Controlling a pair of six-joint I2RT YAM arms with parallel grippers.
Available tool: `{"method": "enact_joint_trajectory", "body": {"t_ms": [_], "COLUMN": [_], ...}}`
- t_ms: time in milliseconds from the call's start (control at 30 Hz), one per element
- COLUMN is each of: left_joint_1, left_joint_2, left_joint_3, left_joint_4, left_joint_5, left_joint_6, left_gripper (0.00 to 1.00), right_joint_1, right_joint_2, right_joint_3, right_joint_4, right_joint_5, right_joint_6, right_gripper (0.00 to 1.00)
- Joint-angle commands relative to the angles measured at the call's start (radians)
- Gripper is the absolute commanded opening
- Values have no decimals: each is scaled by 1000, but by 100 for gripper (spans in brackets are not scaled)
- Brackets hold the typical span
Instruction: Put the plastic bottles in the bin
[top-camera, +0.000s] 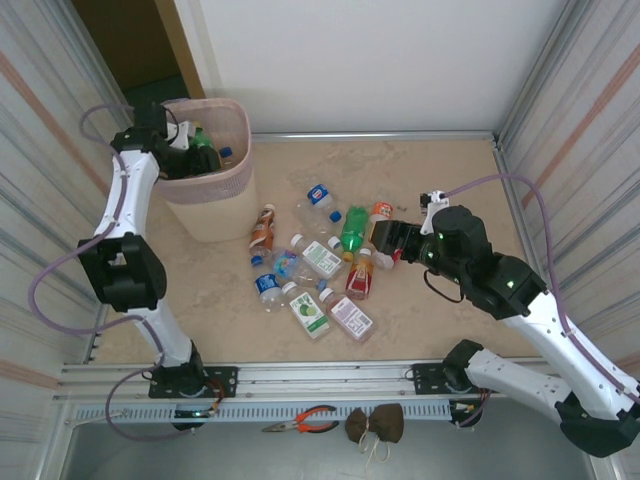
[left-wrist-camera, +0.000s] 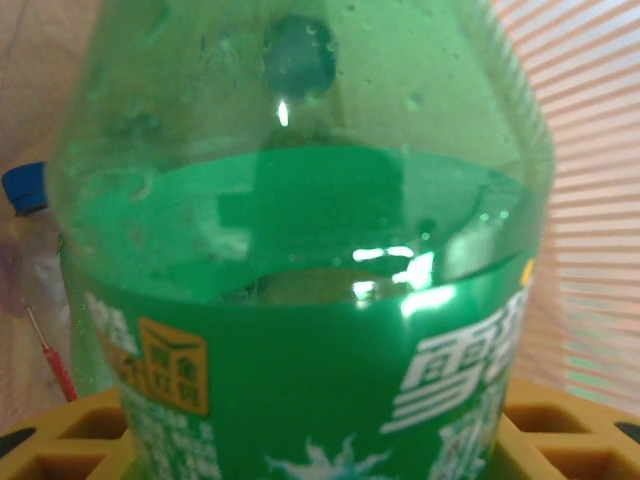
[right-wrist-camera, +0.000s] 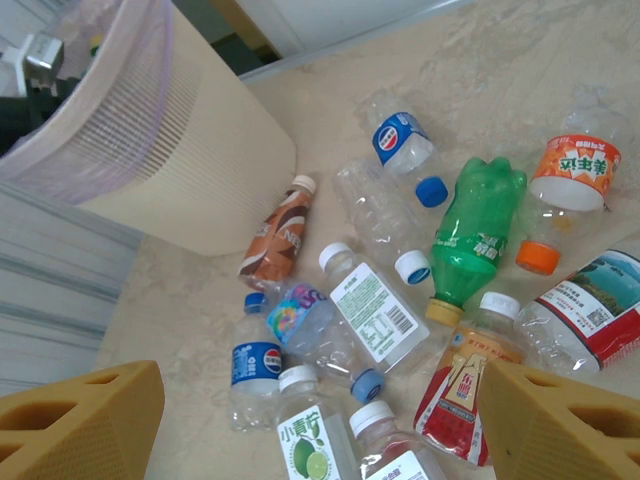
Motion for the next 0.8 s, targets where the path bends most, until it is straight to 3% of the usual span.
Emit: {"method": "enact_joint_trajectory", "body": {"t_ms": [0,400,767], "left_joint_1": [10,-9,-17], "left_joint_2": [20,61,0], "left_joint_3": [21,-20,7], "left_joint_4": [-40,-46,-54], "left_joint_5": [-30,-40,-51], "left_joint_6": [20,39,34], "left_gripper": [53,68,81], "right_joint_1": [-13,-46,-74], "right_joint_2": [2,1,-13], "right_joint_3": [13,-1,2], "right_joint_4": [-9,-9,-9], "right_joint_5": [-5,-25,-40], "right_joint_6": [15,14,4], "right_gripper": [81,81,81]}}
